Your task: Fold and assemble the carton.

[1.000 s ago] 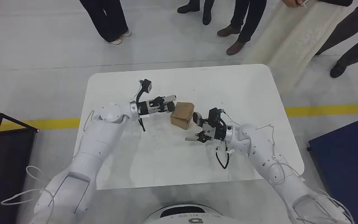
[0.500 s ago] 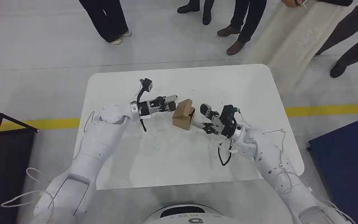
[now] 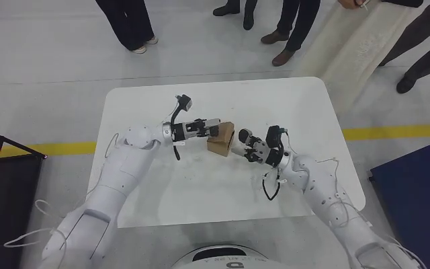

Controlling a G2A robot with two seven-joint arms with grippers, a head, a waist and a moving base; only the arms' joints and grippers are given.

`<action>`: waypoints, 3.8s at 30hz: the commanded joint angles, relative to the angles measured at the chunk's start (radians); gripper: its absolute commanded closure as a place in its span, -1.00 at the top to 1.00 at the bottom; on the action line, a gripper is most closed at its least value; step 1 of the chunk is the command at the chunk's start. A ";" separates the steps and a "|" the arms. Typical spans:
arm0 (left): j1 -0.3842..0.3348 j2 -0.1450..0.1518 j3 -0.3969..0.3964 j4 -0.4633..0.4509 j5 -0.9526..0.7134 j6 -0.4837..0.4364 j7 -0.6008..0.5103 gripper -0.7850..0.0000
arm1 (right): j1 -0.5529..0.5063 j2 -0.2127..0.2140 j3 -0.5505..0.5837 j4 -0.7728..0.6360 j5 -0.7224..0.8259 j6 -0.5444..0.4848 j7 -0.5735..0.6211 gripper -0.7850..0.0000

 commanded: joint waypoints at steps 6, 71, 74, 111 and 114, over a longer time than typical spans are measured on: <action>-0.015 -0.005 0.015 0.022 0.015 -0.008 0.011 0.60 | 0.014 -0.005 -0.001 0.044 0.037 -0.015 0.009 0.39; -0.114 -0.012 0.127 0.199 0.317 -0.100 0.108 0.33 | 0.054 -0.060 -0.028 0.115 0.171 0.061 0.101 -0.07; -0.115 -0.013 0.129 0.200 0.316 -0.100 0.108 0.32 | 0.056 -0.061 -0.029 0.118 0.171 0.063 0.103 -0.05; -0.114 -0.015 0.150 0.204 0.341 -0.101 0.122 0.29 | 0.044 -0.068 -0.004 0.122 0.138 0.094 0.096 0.00; -0.113 -0.015 0.150 0.204 0.340 -0.102 0.124 0.28 | 0.039 -0.067 0.006 0.107 0.133 0.108 0.073 0.00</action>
